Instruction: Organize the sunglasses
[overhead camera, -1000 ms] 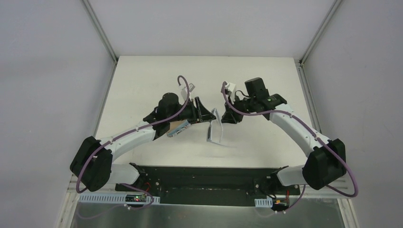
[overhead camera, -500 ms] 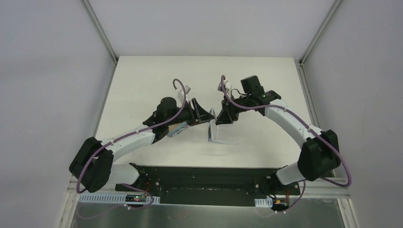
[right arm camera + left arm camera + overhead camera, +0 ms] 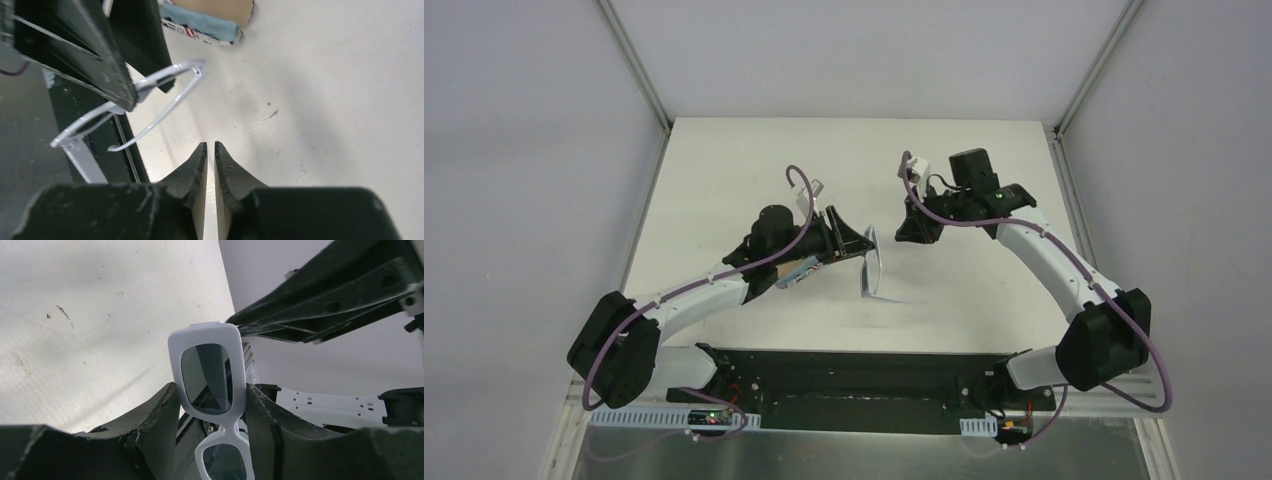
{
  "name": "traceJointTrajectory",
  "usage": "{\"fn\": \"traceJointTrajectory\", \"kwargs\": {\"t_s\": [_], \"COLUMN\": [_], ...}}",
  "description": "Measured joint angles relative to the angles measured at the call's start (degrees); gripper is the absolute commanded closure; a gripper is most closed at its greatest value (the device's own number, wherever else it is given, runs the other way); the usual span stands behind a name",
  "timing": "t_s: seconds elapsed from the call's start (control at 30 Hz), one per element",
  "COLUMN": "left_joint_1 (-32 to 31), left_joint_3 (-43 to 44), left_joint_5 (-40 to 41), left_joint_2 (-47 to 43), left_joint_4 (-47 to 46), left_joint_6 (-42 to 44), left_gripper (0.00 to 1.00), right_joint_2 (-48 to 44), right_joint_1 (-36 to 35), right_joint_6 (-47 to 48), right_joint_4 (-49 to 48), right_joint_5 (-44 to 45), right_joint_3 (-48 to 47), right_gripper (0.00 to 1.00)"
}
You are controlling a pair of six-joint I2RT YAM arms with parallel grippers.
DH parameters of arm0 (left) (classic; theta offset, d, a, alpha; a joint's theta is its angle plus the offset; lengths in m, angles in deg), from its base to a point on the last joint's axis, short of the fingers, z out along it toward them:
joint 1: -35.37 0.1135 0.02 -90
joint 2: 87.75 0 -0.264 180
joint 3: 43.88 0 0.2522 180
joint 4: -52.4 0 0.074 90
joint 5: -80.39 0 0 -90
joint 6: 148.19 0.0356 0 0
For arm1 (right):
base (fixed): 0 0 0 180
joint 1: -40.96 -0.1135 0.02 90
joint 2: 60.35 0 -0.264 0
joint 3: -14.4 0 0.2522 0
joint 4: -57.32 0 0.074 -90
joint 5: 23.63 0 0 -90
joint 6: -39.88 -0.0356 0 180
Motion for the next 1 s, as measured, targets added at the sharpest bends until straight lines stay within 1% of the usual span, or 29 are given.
{"fn": "traceJointTrajectory", "kwargs": {"t_s": [0.1, 0.2, 0.33, 0.43, 0.53, 0.7, 0.87, 1.0], "left_joint_1": [0.0, 0.0, 0.0, 0.0, 0.0, 0.0, 0.0, 0.0], "left_joint_3": [0.0, -0.44, -0.92, -0.96, -0.96, -1.49, -2.43, -2.84], "left_joint_5": [0.07, 0.48, 1.46, 2.21, 2.97, 3.61, 4.2, 4.37], "left_joint_2": [-0.31, -0.35, 0.09, 0.35, 0.44, 0.44, 0.44, 0.42], "left_joint_4": [-0.72, -3.21, -5.99, -7.17, -7.82, -8.09, -8.09, -8.09], "left_joint_6": [-0.13, -1.64, -4.09, -5.16, -5.79, -5.95, -6.19, -6.32], "left_gripper": [1.0, 1.0, 1.0, 1.0, 1.0, 1.0, 1.0, 1.0], "right_joint_2": [0.72, 2.21, 3.69, 4.0, 4.04, 4.26, 4.61, 5.38], "right_joint_1": [-2.14, -5.44, -7.76, -7.78, -7.78, -7.72, -7.67, -6.78], "right_joint_6": [1.51, 2.23, 2.43, 2.21, 1.9, 0.42, -1.4, -1.64], "right_joint_4": [0.07, 0.42, 1.18, 1.33, 1.31, 1.49, 1.29, 1.51], "right_joint_5": [5.01, 6.97, 3.87, 0.92, -0.96, -3.96, -5.31, -5.16], "right_joint_3": [1.42, 2.45, 1.9, 0.44, -0.98, -1.29, -1.29, -1.29], "right_gripper": [0.89, 0.89, 0.88, 0.87, 0.84, 0.81, 0.81, 0.79]}}
